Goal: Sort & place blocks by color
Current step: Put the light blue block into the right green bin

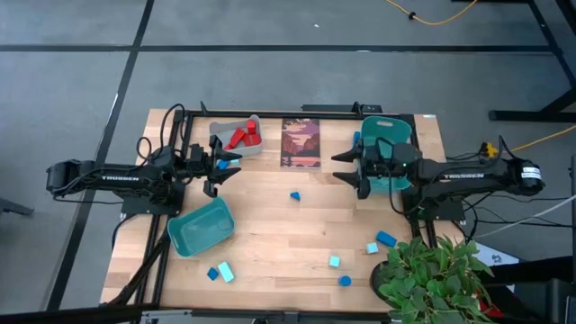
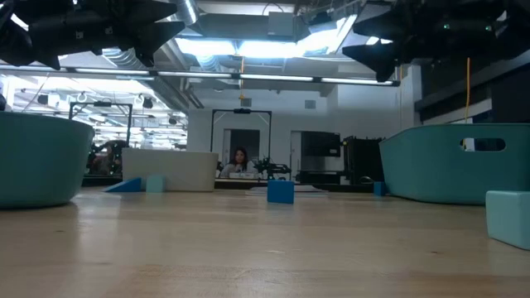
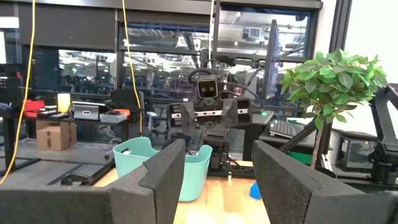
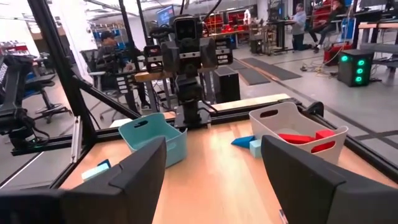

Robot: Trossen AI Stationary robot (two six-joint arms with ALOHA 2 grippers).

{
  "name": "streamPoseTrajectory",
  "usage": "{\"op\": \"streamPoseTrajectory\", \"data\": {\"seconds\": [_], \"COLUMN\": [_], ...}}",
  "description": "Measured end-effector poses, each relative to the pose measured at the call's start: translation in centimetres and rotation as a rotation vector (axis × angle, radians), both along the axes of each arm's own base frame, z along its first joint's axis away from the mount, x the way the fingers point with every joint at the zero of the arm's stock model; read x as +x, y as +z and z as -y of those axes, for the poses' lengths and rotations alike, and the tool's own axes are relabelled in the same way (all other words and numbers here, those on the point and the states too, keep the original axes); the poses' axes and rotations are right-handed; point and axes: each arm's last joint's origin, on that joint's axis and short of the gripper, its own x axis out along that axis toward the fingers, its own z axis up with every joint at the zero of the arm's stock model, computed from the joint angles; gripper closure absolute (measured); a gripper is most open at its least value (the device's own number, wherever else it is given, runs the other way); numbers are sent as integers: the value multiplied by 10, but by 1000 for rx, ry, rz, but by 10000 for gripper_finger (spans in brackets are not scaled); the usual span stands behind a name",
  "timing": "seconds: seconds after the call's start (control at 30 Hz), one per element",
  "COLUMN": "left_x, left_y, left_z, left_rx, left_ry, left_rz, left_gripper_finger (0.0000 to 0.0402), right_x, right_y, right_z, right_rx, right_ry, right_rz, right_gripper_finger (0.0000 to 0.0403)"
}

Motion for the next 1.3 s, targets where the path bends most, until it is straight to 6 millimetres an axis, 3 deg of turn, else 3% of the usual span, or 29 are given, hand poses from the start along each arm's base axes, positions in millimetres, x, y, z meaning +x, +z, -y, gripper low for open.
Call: {"op": "streamPoseTrajectory", "data": {"seconds": [0.2,0.3,0.53,0.7,0.9,1.0,1.3], "left_x": [0,2,19,29,35,38,47], "left_y": [0,2,6,-17,-48,-53,-83], "left_z": [0,-5,-17,-8,18,19,14], "left_rx": [-14,-138,-345,-423,-474,-468,-669], "left_ry": [11,119,483,643,839,970,962], "left_rz": [2,-26,-442,-632,-619,-552,-637], "left_gripper_finger": [221,221,221,221,221,221,221], "right_x": [0,0,0,0,0,0,0], "right_y": [1,0,0,0,-1,-1,0], "right_z": [0,0,0,0,0,0,0], "right_rx": [-5,-5,-6,-5,-5,-8,-32], "right_ry": [1,1,-23,-24,-24,-24,-24], "right_rz": [4,2,0,-1,-8,-8,-8], "right_gripper_finger": [137,137,137,137,137,137,137]}}
